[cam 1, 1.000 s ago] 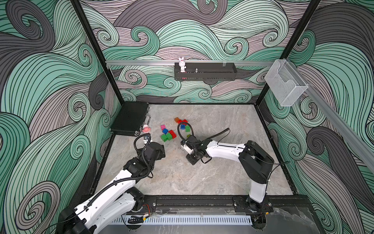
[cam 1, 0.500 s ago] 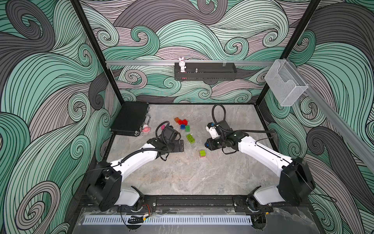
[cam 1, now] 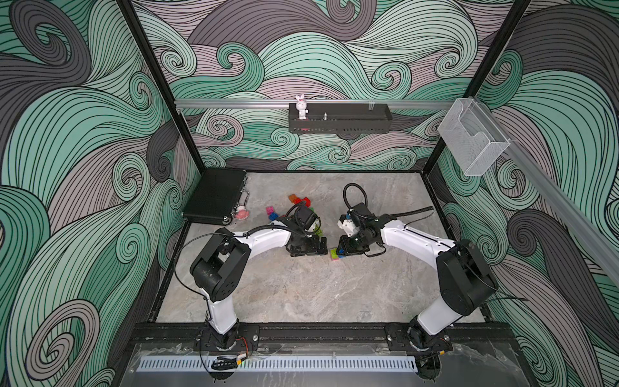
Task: Assemble the number 4 with lego
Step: Assemble the lego brick with the lego brick.
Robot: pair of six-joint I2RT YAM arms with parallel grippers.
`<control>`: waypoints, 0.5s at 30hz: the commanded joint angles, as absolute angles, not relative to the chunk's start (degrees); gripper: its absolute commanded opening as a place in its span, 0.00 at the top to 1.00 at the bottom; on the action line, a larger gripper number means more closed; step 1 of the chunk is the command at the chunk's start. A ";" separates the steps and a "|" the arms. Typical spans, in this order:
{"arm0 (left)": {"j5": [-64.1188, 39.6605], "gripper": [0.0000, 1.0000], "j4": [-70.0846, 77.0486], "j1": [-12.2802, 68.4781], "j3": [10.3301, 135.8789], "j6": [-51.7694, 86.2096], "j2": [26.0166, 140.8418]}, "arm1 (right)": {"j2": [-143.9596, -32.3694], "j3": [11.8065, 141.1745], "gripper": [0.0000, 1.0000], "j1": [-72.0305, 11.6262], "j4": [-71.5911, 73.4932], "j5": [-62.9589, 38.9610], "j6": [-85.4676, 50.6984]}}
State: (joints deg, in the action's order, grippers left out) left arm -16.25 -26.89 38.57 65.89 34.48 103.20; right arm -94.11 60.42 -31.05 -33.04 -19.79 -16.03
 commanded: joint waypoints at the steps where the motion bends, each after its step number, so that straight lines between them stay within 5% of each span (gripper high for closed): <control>1: -17.28 0.01 -30.45 38.61 68.05 35.89 104.05 | -95.58 61.62 0.88 -31.14 -31.08 -19.91 -17.92; 15: -19.33 0.01 -29.77 38.58 69.56 37.09 107.83 | -98.60 62.14 0.88 -32.80 -31.28 -14.42 -20.01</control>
